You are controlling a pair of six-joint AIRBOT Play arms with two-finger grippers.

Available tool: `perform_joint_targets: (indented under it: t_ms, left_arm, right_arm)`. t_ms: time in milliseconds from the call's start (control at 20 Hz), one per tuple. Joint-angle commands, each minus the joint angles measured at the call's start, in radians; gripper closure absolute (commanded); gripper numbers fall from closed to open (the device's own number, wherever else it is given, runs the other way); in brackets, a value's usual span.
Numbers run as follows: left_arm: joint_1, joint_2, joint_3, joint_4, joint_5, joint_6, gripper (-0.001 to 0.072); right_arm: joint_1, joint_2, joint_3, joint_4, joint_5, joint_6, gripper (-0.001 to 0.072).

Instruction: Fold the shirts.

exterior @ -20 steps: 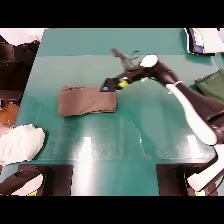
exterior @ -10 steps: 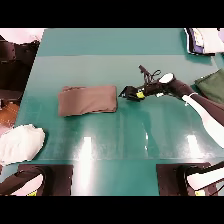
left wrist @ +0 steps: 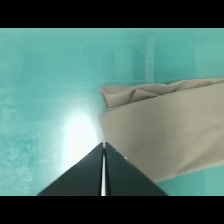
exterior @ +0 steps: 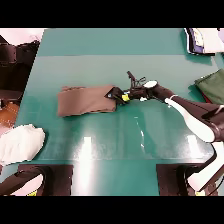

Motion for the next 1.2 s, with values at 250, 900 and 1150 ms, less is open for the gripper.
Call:
perform_joint_targets:
  t_ms: [250,900,1150]
  left_arm:
    - [0.001,0.0,0.0,0.001,-0.033,0.035,0.0676]
    - [-0.002,0.001,0.0,-0.209,-0.018,0.035,0.0676]
    - [-0.002,0.001,0.0,-0.27,-0.025,0.026,0.0676]
  right_arm:
    - [0.049,-0.039,0.227,-0.203,0.059,-0.006,0.0695]
    - [-0.594,0.237,0.48,-0.686,0.222,0.093,0.0698]
    - [-0.851,0.232,0.542,-0.685,0.115,0.005,0.0698]
